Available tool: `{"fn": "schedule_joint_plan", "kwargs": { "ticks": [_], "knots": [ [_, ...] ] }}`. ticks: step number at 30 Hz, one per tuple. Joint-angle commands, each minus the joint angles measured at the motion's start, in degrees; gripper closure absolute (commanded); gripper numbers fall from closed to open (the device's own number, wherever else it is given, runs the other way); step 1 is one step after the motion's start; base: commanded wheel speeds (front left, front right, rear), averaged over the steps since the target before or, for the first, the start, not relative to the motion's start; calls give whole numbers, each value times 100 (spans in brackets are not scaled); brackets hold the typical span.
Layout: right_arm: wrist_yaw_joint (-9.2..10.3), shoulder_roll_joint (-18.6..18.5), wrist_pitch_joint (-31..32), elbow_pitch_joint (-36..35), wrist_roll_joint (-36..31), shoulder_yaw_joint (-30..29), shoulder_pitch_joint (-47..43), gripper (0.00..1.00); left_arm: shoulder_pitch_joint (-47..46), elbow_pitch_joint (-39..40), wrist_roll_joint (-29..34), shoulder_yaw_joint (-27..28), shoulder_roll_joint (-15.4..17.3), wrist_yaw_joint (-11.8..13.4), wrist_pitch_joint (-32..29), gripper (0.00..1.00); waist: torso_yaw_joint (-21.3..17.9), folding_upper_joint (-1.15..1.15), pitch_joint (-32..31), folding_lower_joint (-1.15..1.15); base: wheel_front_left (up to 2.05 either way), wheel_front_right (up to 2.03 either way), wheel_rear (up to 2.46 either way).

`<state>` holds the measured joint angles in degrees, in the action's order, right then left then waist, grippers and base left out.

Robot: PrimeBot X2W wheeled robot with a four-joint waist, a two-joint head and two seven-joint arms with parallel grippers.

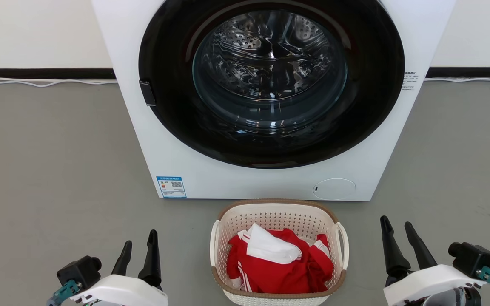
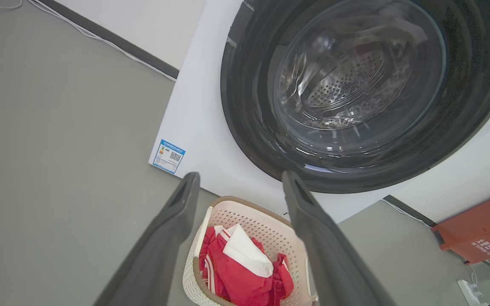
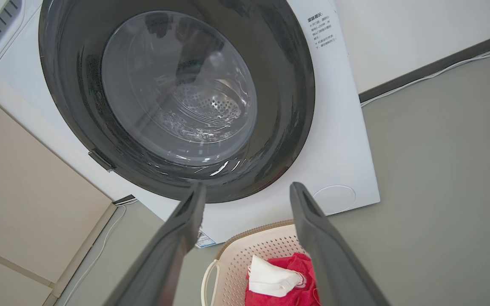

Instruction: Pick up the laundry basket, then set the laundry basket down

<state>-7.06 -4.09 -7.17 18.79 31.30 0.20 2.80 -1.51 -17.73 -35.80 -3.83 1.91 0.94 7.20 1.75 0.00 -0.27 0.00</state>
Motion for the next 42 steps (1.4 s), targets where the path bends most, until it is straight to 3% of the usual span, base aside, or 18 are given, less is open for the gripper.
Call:
{"fn": "schedule_joint_plan", "kwargs": {
  "ticks": [1,42],
  "knots": [
    [-29,-77,-102,-127,-215,111,327,0,-220,178,201,80,51,51,99,0,3,0,0,0,0,0,0],
    [-43,13,-783,173,-2833,195,304,0,-221,215,2993,-266,97,429,780,0,54,0,15,0,0,0,0]
  ]
}}
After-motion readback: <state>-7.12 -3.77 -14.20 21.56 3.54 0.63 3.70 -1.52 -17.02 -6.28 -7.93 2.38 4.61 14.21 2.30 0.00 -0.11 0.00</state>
